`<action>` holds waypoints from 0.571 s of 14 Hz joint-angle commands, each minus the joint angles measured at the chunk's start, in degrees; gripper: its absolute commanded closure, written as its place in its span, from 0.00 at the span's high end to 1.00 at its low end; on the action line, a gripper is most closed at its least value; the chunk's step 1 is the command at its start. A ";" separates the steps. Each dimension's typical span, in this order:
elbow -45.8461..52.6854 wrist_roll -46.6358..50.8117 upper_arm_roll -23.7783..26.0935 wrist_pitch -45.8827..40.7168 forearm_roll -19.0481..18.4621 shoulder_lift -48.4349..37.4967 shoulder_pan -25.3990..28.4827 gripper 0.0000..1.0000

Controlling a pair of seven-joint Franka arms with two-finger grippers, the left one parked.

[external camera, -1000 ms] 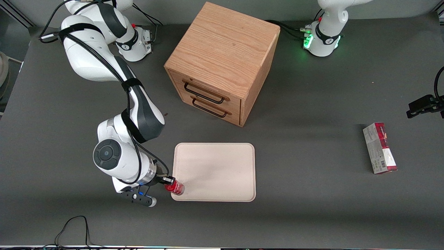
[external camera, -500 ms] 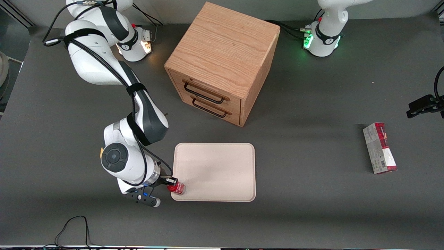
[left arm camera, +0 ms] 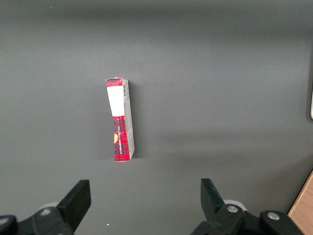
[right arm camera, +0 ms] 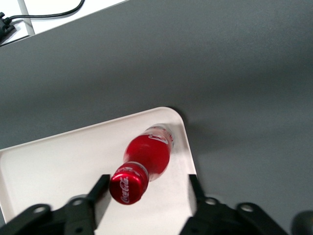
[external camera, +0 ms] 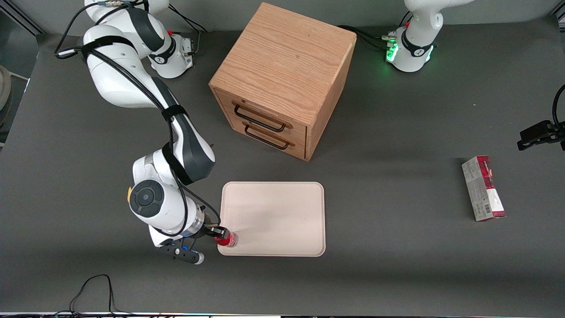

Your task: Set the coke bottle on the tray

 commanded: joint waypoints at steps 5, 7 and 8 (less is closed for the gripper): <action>1.58 1.45 -0.37 -0.98 -1.44 -0.50 0.15 1.00; 1.58 1.36 -0.37 -3.52 -1.44 -1.81 0.06 1.00; 1.58 0.84 -0.37 -6.15 -1.27 -2.95 -0.20 1.00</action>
